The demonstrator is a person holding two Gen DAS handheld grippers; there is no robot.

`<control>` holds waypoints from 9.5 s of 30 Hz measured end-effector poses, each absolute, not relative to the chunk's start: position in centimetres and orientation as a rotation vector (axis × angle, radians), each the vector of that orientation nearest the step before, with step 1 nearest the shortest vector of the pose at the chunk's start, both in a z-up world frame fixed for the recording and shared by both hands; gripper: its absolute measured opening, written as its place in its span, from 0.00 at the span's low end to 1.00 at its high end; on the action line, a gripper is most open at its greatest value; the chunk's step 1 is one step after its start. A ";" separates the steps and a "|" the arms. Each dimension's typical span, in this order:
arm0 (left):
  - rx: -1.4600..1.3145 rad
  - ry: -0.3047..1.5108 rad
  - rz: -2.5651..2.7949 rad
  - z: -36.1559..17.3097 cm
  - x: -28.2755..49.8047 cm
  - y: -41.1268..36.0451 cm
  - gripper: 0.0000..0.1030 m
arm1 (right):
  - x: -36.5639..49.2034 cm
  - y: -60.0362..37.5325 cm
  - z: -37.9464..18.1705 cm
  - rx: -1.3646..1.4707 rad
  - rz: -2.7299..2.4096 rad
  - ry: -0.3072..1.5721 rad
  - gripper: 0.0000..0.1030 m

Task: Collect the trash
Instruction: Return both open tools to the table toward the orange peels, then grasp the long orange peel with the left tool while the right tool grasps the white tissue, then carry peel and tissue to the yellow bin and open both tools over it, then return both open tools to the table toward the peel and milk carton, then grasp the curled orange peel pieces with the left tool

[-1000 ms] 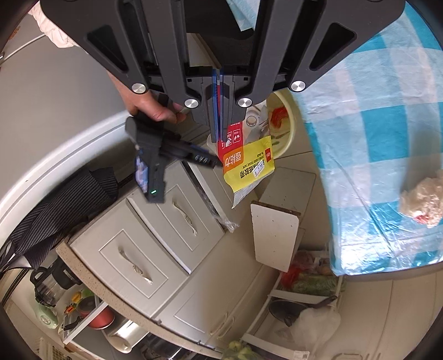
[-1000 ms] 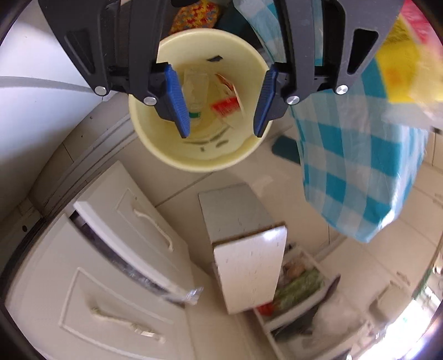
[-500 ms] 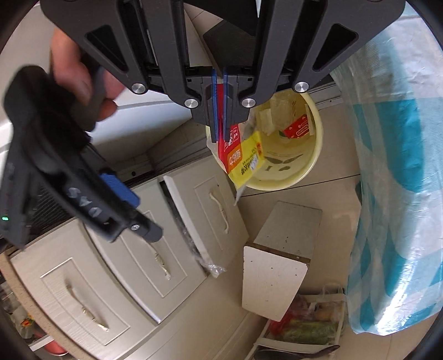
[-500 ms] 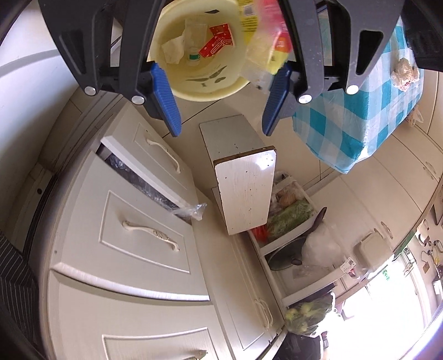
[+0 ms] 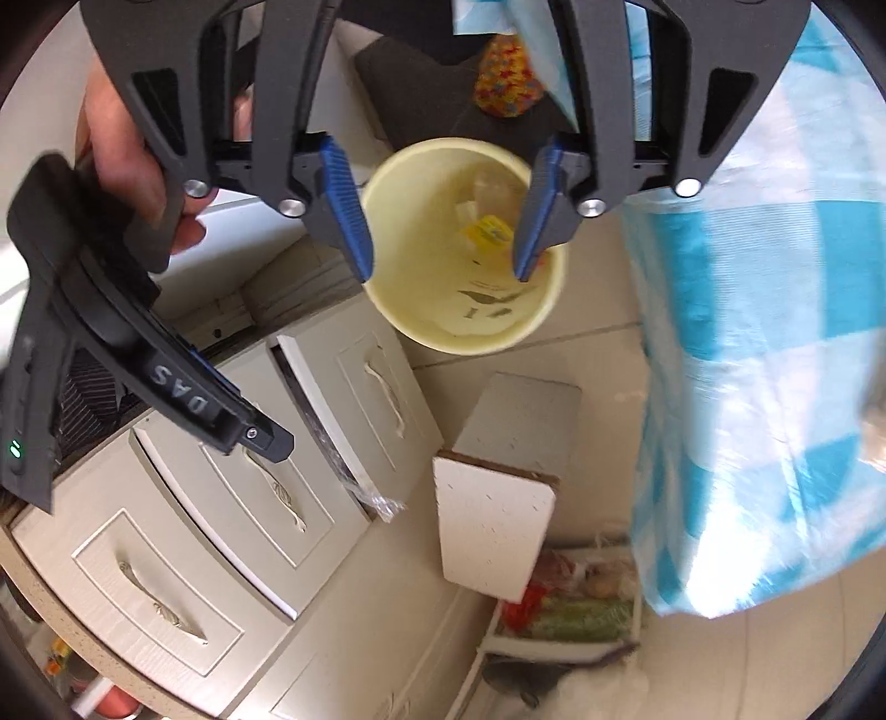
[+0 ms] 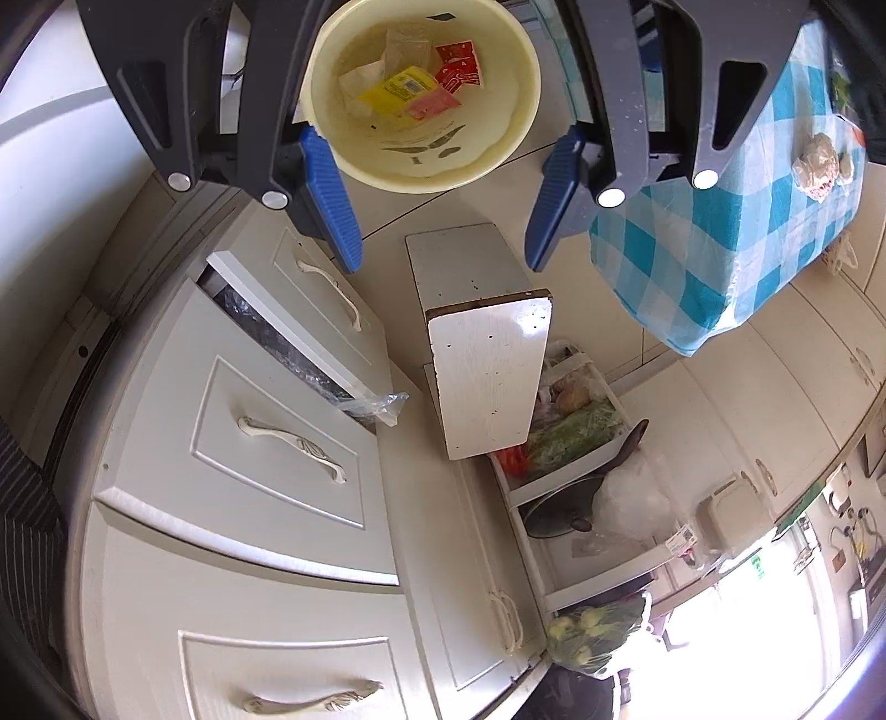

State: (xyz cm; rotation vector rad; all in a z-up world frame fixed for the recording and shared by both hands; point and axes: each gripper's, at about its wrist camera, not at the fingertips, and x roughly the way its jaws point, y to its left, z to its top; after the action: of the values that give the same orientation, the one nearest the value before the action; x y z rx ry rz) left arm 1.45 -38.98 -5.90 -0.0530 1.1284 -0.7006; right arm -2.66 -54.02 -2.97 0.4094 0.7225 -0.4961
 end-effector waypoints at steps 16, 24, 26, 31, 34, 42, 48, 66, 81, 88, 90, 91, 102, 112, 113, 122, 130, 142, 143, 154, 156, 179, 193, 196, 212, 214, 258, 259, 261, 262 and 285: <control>0.121 0.847 -0.436 2.3 -2.4 -24.5 0.78 | -2.9 -46.0 2.3 0.209 -0.379 0.574 0.71; 0.095 0.819 -0.359 3.1 -3.2 -17.3 0.79 | -1.8 -40.6 4.1 0.126 -0.264 0.548 0.71; 0.073 0.821 -0.332 3.2 -3.1 -15.3 0.80 | -1.5 -39.4 4.2 0.107 -0.240 0.550 0.71; 0.040 0.822 -0.255 3.0 -3.0 -10.1 0.80 | -0.9 -36.5 4.3 0.060 -0.179 0.562 0.71; 0.025 0.826 -0.202 2.7 -2.7 -6.8 0.80 | -0.5 -35.2 4.3 0.039 -0.150 0.573 0.71; -0.043 0.889 -0.022 1.3 1.0 2.5 0.80 | -0.8 -31.1 4.4 0.061 -0.036 0.588 0.71; -0.040 0.968 0.039 -0.5 4.7 6.2 0.80 | -2.1 -25.8 4.0 0.026 0.116 0.610 0.71; -0.031 1.060 -0.008 -5.4 8.8 6.8 0.69 | -4.7 -7.4 -2.8 -0.199 0.680 0.805 0.70; -0.221 1.081 -0.139 -5.1 8.3 9.7 0.22 | -0.7 -7.0 -4.7 0.044 0.708 0.907 0.70; -0.165 1.090 -0.118 -5.5 8.4 9.3 0.31 | 0.2 -9.1 -4.1 0.057 0.563 0.876 0.70; -0.137 1.086 -0.112 -5.6 8.5 8.8 0.33 | 0.3 -9.3 -4.2 0.067 0.556 0.884 0.69; -0.117 1.082 -0.108 -5.6 8.4 8.5 0.34 | 0.3 -9.3 -4.3 0.070 0.559 0.891 0.69; -0.093 1.072 -0.098 -5.7 8.4 8.3 0.35 | -0.3 -7.1 -5.6 0.001 0.677 0.970 0.64; -0.092 1.061 -0.130 -5.4 8.0 7.9 0.18 | -2.1 -5.1 -5.6 -0.148 0.751 0.962 0.14; -0.105 1.061 -0.132 -5.3 7.9 8.1 0.17 | -2.3 -5.1 -5.5 -0.158 0.757 0.957 0.13; -0.164 0.919 -0.199 -1.6 5.7 8.5 0.16 | -4.4 -9.2 -3.1 -0.108 0.757 0.910 0.11; -0.099 0.818 -0.260 0.9 3.3 5.4 0.16 | -5.3 -14.4 -0.2 -0.007 0.662 0.832 0.11; -0.049 0.734 -0.401 4.7 0.4 -3.5 0.16 | -4.8 -24.8 3.3 0.148 0.418 0.713 0.11; -0.048 0.731 -0.413 4.8 0.2 -4.3 0.16 | -4.9 -25.7 3.4 0.157 0.392 0.706 0.11; -0.006 0.743 -0.579 5.4 -1.4 -15.2 0.16 | -4.3 -37.1 1.7 0.233 0.080 0.815 0.11; 0.000 0.750 -0.601 5.1 -1.6 -16.9 0.16 | -3.9 -39.4 0.6 0.256 0.008 0.861 0.11; 0.039 0.901 -0.751 -0.8 -1.4 -30.7 0.16 | -0.5 -51.8 -14.3 0.427 -0.356 1.321 0.34; 0.035 1.046 -0.798 -5.5 -0.5 -38.1 0.16 | -3.1 -54.3 -5.4 0.535 -0.474 0.842 0.64; 0.047 1.086 -0.789 -6.6 0.2 -40.2 0.17 | -4.0 -54.7 -3.9 0.538 -0.499 0.758 0.65; 0.146 0.969 -0.683 -4.5 -0.4 -41.4 0.56 | -3.1 -53.8 -2.5 0.358 -0.519 0.709 0.66; 0.163 0.933 -0.657 -3.7 -0.8 -40.2 0.62 | -3.0 -53.4 -2.3 0.334 -0.516 0.703 0.67; 0.076 0.920 -0.130 -1.8 2.6 -0.1 0.82 | 1.3 -34.2 3.1 0.056 -0.107 0.660 0.74; 0.081 0.936 -0.144 -2.2 2.8 -0.1 0.82 | 1.5 -33.8 3.1 0.053 -0.100 0.667 0.75; 0.118 0.964 -0.169 -3.1 3.6 -0.3 0.82 | 1.7 -33.3 3.0 0.050 -0.084 0.676 0.75; 0.137 0.970 -0.183 -3.4 3.7 -0.5 0.82 | 1.9 -33.0 3.0 0.051 -0.074 0.681 0.75; 0.045 0.996 -0.227 -4.6 5.1 1.7 0.23 | 6.4 -23.9 2.2 0.227 0.239 0.827 0.76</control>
State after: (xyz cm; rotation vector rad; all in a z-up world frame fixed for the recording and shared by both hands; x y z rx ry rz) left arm 5.06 1.70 -4.65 0.0447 0.9956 -0.2267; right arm 6.39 -23.86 2.17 0.2271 0.8271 0.2391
